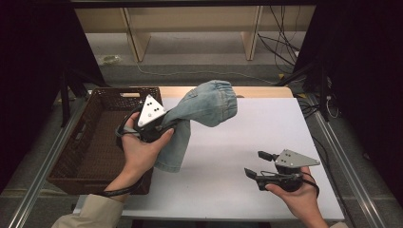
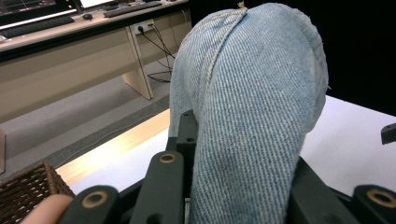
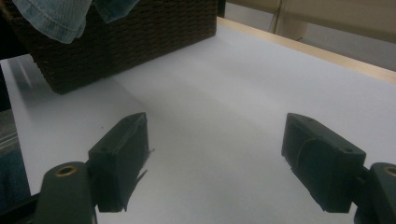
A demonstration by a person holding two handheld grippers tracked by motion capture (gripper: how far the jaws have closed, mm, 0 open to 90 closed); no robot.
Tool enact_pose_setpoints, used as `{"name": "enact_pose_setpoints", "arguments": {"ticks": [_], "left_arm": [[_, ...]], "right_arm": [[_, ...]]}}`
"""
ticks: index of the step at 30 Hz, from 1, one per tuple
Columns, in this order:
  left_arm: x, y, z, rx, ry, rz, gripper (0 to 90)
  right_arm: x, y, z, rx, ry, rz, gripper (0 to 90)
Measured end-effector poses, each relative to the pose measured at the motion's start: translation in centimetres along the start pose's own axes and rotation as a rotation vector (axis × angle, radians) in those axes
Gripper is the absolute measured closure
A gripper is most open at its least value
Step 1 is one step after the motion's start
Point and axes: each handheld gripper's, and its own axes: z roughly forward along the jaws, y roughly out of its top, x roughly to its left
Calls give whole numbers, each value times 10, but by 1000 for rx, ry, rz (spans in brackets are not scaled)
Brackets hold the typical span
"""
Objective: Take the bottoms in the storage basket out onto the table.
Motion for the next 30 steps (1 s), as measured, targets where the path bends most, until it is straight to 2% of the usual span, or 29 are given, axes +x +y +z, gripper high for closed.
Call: {"name": "enact_pose_setpoints", "arguments": {"ticks": [14,30], "left_arm": [[-7,-2,8,16,-16,17,740],[-15,-8,17,55,-38,30,740]], "right_arm": [[0,0,0,1,0,1,241],[0,0,0,0,0,2,241]]}}
